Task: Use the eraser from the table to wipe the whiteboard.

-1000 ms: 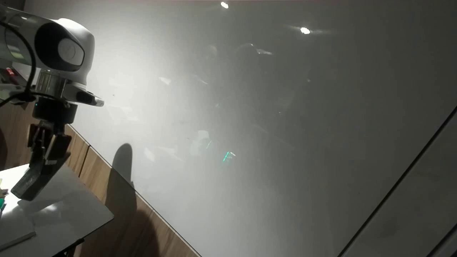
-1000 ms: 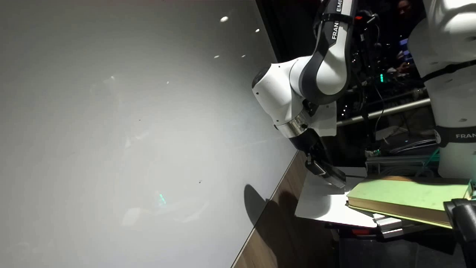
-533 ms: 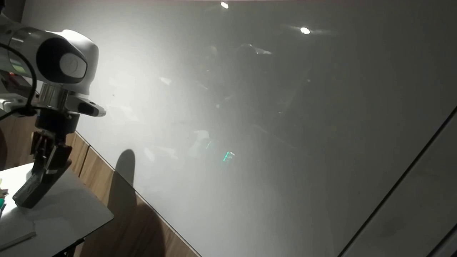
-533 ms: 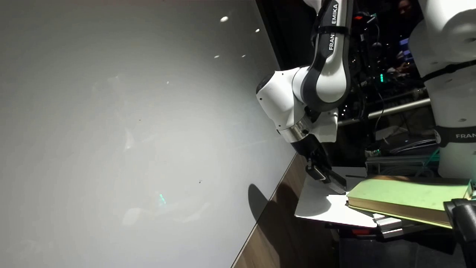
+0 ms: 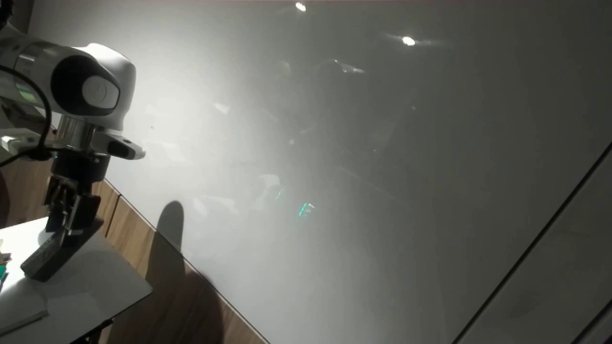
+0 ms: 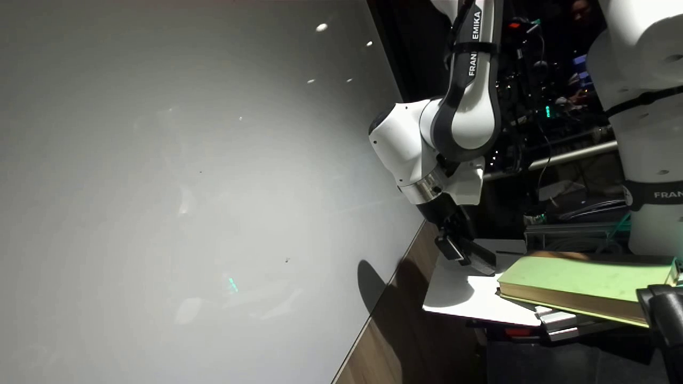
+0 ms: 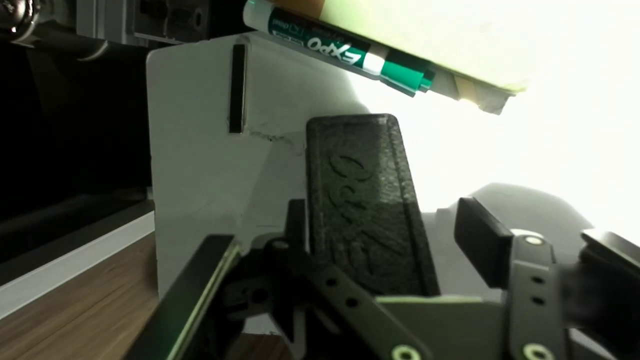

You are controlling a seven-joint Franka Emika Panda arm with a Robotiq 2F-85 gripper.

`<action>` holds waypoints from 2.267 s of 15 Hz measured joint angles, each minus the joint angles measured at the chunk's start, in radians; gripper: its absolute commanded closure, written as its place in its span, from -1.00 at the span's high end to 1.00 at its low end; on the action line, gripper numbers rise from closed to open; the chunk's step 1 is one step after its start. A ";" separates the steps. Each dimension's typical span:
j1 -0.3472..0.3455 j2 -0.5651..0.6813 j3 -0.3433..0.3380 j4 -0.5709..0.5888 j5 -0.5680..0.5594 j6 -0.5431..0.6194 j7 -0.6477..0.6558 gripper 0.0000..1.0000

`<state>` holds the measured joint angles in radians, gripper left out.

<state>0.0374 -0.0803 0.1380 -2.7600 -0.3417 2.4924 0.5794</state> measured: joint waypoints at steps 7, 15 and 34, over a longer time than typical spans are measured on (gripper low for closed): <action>0.000 0.023 -0.003 0.001 0.001 0.024 0.000 1.00; 0.031 -0.104 0.001 0.022 0.143 0.081 -0.083 1.00; 0.065 -0.447 0.022 0.104 0.285 -0.219 -0.187 1.00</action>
<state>0.1028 -0.5276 0.1600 -2.6562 -0.0562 2.2735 0.3923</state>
